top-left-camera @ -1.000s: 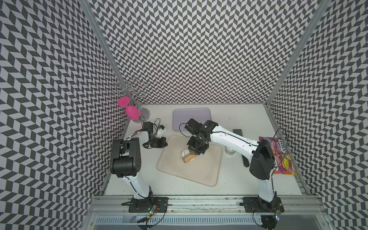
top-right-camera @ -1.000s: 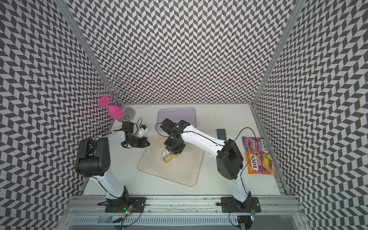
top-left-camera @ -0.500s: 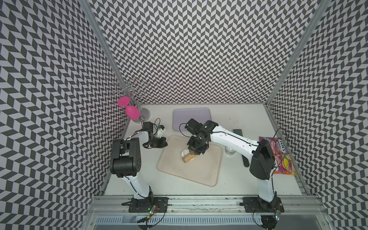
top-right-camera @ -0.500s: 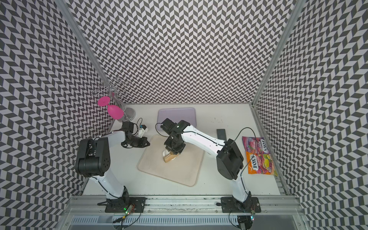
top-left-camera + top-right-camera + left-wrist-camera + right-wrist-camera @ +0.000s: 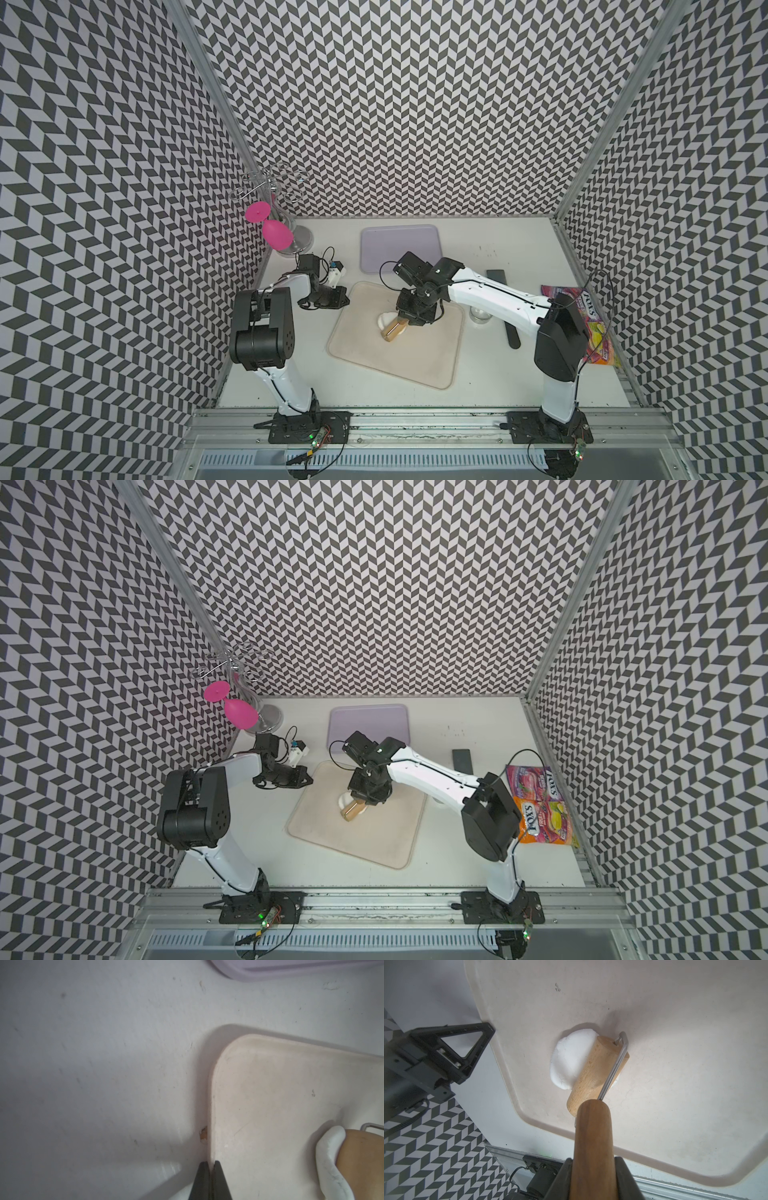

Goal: Roll out the dumpling wrappers from the dough
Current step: Flatten out the dough on the work surface.

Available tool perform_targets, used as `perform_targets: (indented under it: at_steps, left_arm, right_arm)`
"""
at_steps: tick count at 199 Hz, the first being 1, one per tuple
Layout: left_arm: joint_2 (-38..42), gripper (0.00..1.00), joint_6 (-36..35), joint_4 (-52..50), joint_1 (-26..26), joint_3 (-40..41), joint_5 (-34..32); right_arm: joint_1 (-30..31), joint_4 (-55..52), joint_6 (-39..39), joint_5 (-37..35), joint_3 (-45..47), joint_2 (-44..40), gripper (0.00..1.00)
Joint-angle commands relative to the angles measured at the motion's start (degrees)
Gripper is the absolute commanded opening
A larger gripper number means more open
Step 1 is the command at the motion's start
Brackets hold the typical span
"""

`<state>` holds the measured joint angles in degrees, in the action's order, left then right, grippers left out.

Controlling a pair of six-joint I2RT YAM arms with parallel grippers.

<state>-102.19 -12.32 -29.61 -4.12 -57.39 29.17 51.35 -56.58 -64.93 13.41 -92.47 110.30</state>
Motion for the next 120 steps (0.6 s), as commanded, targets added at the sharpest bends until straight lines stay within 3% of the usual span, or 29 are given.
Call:
perform_targets:
  at_steps: [1, 120]
  left_arm:
    - [-0.5, 0.00, -0.1, -2.0, -0.1, 1.4, -1.5]
    - [-0.2, 0.00, 0.3, -1.7, -0.4, 1.3, -2.2]
  right_arm:
    - [0.5, -4.0, 2.1, -0.2, 12.8, 10.9, 0.00]
    - [-2.6, -5.2, 7.0, -1.9, 26.1, 1.1, 0.00]
